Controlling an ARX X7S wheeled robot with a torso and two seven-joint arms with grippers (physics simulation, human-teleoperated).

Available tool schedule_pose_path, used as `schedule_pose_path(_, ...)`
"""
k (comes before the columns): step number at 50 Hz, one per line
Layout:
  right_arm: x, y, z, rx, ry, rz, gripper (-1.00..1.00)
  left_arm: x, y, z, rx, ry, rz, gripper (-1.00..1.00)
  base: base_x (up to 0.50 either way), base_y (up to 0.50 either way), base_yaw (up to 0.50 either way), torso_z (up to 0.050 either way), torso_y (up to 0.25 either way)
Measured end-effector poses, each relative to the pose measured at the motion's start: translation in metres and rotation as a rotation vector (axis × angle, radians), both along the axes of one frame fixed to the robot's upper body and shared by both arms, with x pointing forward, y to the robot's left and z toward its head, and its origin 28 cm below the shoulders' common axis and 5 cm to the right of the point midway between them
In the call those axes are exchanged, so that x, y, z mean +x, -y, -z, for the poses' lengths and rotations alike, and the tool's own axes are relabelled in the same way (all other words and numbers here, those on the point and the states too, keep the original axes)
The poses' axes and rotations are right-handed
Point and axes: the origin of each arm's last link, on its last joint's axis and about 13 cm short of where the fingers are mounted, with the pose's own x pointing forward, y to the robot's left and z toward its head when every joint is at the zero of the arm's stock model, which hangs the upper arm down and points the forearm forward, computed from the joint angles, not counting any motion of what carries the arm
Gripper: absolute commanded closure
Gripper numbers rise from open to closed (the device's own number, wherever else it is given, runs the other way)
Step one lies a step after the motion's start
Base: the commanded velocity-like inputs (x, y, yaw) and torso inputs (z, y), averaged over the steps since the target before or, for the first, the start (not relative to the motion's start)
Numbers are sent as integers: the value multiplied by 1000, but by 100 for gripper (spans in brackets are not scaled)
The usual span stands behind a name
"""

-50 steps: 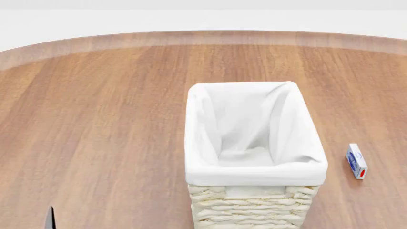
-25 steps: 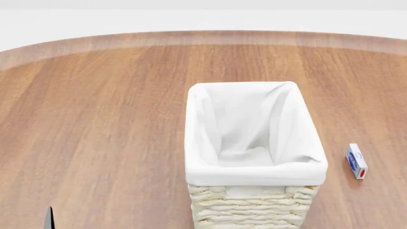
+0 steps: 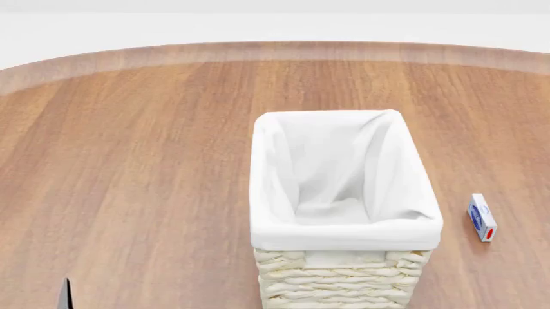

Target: Pick up the alphabet soup and put it in the basket.

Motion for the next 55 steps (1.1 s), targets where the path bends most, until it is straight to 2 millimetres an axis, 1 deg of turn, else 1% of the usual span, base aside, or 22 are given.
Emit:
schedule_pose_path(9,14,-15,-22,-3,18,-75,100,1,0,1,-1,-3,0,-100,0,0,0,0,1)
schedule_pose_path(13,26,-23,-31,-9,26,-117,100,1,0,1,-2,-4,0,-100,3,0,0,0,0)
schedule_pose_path(31,96,-64,-67,-37,71,-286,100,1,0,1,-1,-8,-3,-100,0,0,0,0,1)
schedule_pose_path(43,147,-99,-97,-56,82,-393,100,1,-1,1,-2,-8,-5,-100,0,0,0,0,0)
schedule_pose_path(50,169,-117,-109,-65,73,-436,100,1,-1,1,-3,-8,-5,-100,0,0,0,0,1)
schedule_pose_path(55,186,-127,-114,-68,55,-453,100,1,-1,2,-4,-9,-5,-100,0,0,0,0,0)
